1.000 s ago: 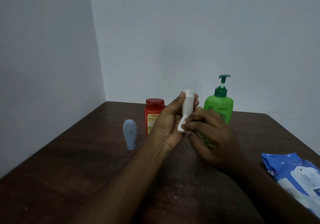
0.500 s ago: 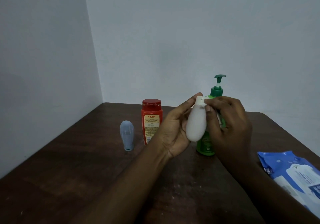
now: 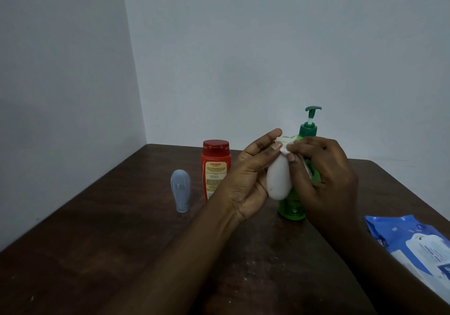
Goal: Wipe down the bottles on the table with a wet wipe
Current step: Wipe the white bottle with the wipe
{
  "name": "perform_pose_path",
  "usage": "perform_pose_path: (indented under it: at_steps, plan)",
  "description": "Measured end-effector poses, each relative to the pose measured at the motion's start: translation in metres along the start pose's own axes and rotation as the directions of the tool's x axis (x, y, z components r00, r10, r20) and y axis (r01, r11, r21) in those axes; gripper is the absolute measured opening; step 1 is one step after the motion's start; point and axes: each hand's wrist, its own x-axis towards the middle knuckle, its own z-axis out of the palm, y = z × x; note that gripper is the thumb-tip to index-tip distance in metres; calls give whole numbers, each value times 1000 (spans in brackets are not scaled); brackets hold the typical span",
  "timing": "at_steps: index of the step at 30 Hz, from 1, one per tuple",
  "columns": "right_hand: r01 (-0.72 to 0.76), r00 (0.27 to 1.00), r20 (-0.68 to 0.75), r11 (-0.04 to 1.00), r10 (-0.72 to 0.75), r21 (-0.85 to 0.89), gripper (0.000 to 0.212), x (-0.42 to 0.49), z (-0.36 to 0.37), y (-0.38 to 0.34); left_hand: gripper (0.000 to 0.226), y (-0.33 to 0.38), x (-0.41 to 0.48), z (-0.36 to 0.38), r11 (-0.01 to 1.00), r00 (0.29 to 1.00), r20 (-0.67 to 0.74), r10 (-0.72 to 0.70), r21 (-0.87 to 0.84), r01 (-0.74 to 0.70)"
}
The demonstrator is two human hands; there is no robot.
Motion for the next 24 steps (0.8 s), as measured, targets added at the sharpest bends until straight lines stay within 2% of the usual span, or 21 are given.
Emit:
perform_pose_path:
  at_steps: [3,5,14,18,21,24]
  plan:
    - [-18,998,-56,1000,17,-22,13,1,-2,0,33,-3,-3,4,994,999,44,1,113,-6]
    - [-35,995,-91,999,34,-13,13,1,-3,1,37,-5,-4,6,991,997,79,-15,131,4]
    - [-25,992,-125,998,31,52,14,1,-3,2,51,-4,-1,-1,992,970,214,-119,-6,123]
    - [-14,990,-140,997,25,80,15,3,-6,3,59,2,0,-4,986,973,178,-148,-49,159]
    - [-19,990,-136,992,37,128,14,3,-7,4,58,3,1,-3,990,976,163,-142,33,138]
    - [-6,990,-140,986,29,164,14,2,-5,5,71,-4,-1,-1,988,978,164,-132,105,116]
